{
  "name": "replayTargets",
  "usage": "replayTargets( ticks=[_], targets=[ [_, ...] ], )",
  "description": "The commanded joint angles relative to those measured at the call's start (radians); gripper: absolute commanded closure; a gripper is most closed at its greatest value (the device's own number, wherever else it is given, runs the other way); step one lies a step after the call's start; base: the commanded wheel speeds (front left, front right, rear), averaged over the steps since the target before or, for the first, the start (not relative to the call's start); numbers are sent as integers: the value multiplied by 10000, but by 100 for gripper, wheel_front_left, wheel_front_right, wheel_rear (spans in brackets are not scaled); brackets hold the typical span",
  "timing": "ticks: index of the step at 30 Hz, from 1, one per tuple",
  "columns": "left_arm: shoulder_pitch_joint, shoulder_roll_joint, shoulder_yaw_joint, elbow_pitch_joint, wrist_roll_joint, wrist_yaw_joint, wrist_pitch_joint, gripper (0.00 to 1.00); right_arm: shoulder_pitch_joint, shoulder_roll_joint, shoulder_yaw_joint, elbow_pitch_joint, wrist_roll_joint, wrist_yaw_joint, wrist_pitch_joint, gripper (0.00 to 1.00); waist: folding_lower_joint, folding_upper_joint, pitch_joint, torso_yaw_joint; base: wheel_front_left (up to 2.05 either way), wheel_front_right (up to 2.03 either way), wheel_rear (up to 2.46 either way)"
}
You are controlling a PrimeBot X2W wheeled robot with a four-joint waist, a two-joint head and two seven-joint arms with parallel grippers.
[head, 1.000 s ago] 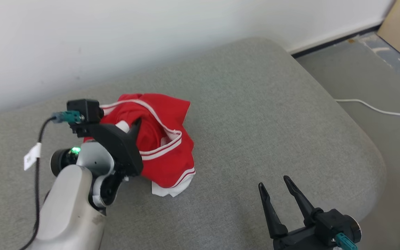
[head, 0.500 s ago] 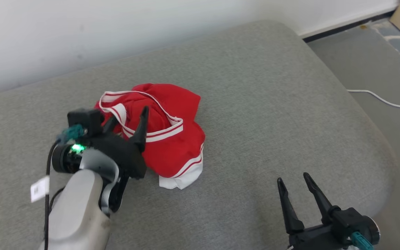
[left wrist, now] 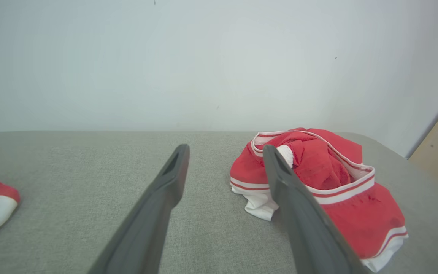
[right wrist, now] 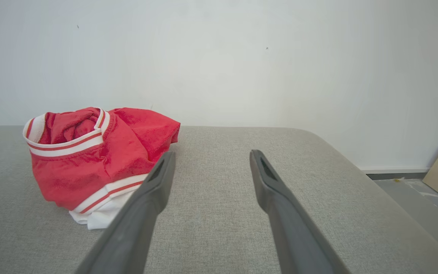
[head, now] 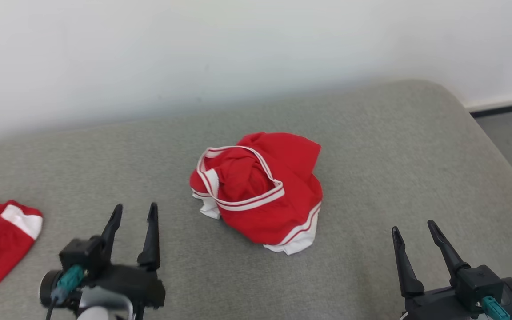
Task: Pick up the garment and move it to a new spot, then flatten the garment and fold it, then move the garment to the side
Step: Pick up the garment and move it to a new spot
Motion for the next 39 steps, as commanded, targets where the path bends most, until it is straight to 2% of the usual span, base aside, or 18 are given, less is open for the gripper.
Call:
replayTargets(
  ticks=[1, 5, 10, 18, 27, 39],
  targets=[
    [444, 114, 90, -347, 277, 148, -91, 0, 30, -130, 34, -24, 35, 9, -48, 0, 1, 0, -664, 662, 0, 0, 0],
    [1617, 150, 506, -1752, 975, 580, -125, 0, -109, -423, 215, 89, 264, 9, -161, 0, 1, 0, -764, 726, 0, 0, 0],
    [3086, -100, 930, -2867, 1493, 636, -117, 0, -260, -885, 615, 365, 557, 9, -279, 0, 1, 0, -881, 763, 0, 0, 0],
    [4317, -590, 1845, -2938, 1634, 76, -120, 0, -307, -1292, 997, 701, 1077, 9, -470, 0, 1, 0, -992, 920, 0, 0, 0],
    [3950, -756, 2566, -2610, 2061, -569, -121, 0, -258, -1229, 1085, 1001, 1256, 9, -608, 0, 1, 0, -1014, 1101, 0, 0, 0],
    [3727, -984, 2722, -2580, 2375, -816, -122, 0, -283, -1104, 1202, 1138, 1321, 9, -652, 0, 1, 0, -961, 949, 0, 0, 0]
  ],
)
